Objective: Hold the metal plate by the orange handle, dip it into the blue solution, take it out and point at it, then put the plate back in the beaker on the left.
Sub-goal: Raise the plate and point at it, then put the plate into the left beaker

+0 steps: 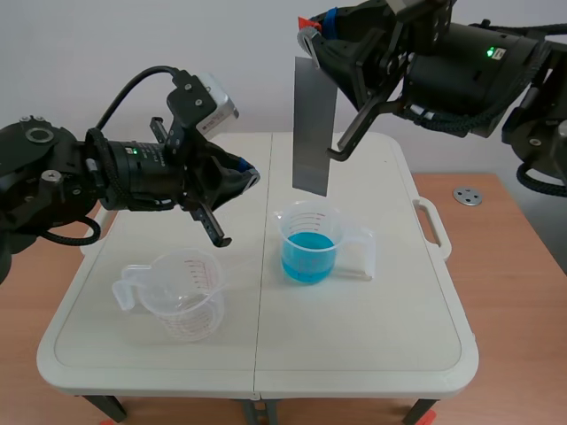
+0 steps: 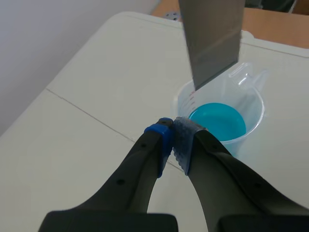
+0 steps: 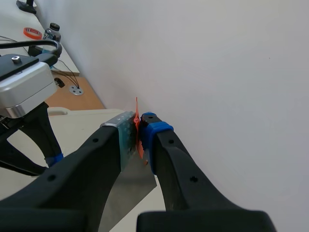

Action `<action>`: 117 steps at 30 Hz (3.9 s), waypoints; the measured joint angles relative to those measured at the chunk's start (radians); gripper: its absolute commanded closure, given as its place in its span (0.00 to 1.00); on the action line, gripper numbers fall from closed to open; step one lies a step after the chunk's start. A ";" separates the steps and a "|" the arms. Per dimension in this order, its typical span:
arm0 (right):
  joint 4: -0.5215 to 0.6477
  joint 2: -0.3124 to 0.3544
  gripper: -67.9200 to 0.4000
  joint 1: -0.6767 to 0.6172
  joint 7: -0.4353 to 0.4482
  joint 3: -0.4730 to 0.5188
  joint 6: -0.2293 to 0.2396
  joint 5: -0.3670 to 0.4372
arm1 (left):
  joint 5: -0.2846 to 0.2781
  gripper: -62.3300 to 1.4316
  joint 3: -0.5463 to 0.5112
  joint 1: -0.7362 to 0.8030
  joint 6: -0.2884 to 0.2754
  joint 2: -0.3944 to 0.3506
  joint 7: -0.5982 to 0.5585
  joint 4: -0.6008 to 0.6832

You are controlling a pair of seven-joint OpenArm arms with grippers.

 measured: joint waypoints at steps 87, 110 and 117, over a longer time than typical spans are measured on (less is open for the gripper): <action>0.000 -0.011 0.97 0.037 -0.016 -0.228 0.000 0.071 | -0.128 0.96 -0.903 1.456 0.213 -0.175 -0.430 0.420; 0.000 -0.145 0.97 0.037 -0.151 -0.377 0.000 0.056 | -0.068 0.96 -0.921 1.548 0.213 -0.137 -0.492 0.420; 0.000 -0.159 0.97 0.037 -0.158 -0.413 0.000 0.048 | -0.064 0.96 -0.921 1.548 0.213 -0.137 -0.492 0.420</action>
